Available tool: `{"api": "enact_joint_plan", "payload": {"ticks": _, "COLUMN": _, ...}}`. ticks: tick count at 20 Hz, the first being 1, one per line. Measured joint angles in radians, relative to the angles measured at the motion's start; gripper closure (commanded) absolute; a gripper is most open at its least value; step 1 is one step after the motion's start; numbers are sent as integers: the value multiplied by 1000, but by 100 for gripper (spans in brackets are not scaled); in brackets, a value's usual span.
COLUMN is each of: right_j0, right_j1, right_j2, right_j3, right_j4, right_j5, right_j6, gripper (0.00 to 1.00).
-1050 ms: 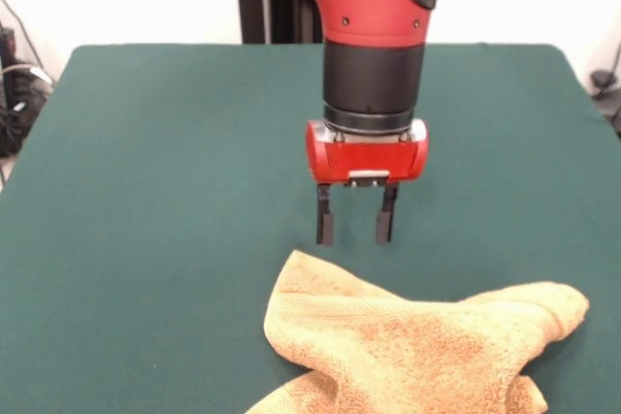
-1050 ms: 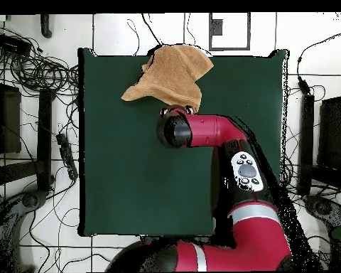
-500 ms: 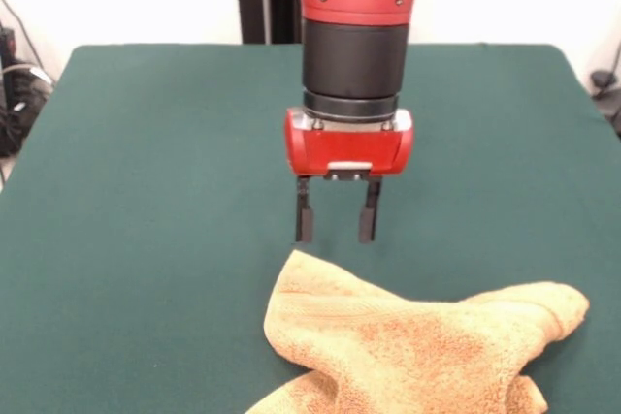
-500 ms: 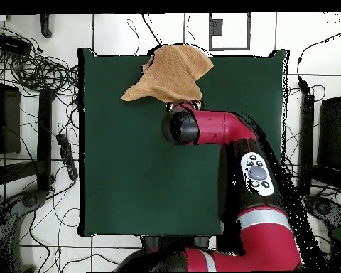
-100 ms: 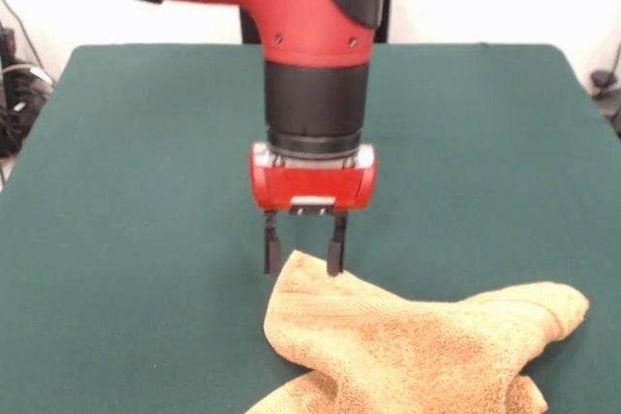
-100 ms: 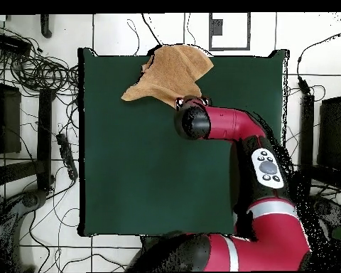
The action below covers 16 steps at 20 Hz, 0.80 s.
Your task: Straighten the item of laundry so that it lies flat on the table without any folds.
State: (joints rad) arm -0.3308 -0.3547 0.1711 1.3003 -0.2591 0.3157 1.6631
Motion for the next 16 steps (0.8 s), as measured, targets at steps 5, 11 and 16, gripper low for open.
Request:
{"api": "enact_joint_plan", "payload": {"ticks": 5, "right_j0": -24, "right_j1": 64, "right_j2": 25, "right_j3": -25, "right_j4": 0, "right_j5": 0, "right_j6": 0, "gripper": 0}}
{"api": "enact_joint_plan", "payload": {"ticks": 11, "right_j0": -27, "right_j1": 70, "right_j2": 35, "right_j3": -42, "right_j4": -8, "right_j5": -3, "right_j6": 0, "gripper": 0}}
{"api": "enact_joint_plan", "payload": {"ticks": 16, "right_j0": -22, "right_j1": 67, "right_j2": 35, "right_j3": -42, "right_j4": -39, "right_j5": -3, "right_j6": 0, "gripper": 0}}
